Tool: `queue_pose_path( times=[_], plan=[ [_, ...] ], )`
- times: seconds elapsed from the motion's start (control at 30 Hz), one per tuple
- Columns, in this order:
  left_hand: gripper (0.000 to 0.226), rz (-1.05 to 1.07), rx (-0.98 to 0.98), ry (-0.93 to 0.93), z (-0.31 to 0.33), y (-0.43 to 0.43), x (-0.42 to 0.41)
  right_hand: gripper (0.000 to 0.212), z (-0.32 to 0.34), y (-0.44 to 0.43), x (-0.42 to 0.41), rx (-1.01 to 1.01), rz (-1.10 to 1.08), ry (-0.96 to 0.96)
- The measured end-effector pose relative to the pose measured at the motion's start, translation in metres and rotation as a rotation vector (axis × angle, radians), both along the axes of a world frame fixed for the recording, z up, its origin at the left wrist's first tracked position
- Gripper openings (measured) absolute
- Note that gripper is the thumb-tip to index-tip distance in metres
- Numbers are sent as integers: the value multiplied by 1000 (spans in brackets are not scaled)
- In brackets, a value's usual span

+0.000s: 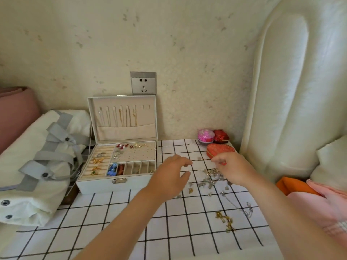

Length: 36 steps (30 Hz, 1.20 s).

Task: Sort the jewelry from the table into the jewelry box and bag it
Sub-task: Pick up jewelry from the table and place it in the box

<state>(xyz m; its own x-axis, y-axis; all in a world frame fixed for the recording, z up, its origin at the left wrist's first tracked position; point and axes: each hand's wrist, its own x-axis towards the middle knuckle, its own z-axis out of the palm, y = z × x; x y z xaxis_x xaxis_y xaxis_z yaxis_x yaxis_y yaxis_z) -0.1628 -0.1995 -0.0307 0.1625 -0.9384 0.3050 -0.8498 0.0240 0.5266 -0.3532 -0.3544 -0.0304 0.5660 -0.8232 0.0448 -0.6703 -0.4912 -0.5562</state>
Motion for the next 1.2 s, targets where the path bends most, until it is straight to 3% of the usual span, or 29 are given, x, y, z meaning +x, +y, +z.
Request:
queue_pose_path(
  times=[0.33,0.43,0.53,0.87,1.03,1.2],
  plan=[
    [47,-35,158,-122,-17,-84,-33,30,-13,-22,-17,-11,76,60],
    [55,-95,276,-260,-17,-100,-30,29,-14,-23,-11,-38,135,116],
    [52,-115,390,-279,-23,-104,-25,31,-12,-25,-7,-61,144,189],
    [30,-9,82,-212,-41,-82,-19,19,-8,-22,-6,27,141,142],
    [31,-57,80,-356,-35,-80,-22,17,-8,-17,-4,-3,116,132],
    [21,-60,114,-335,-31,-77,-18,18,-8,-14,-2,26,132,149]
  ],
)
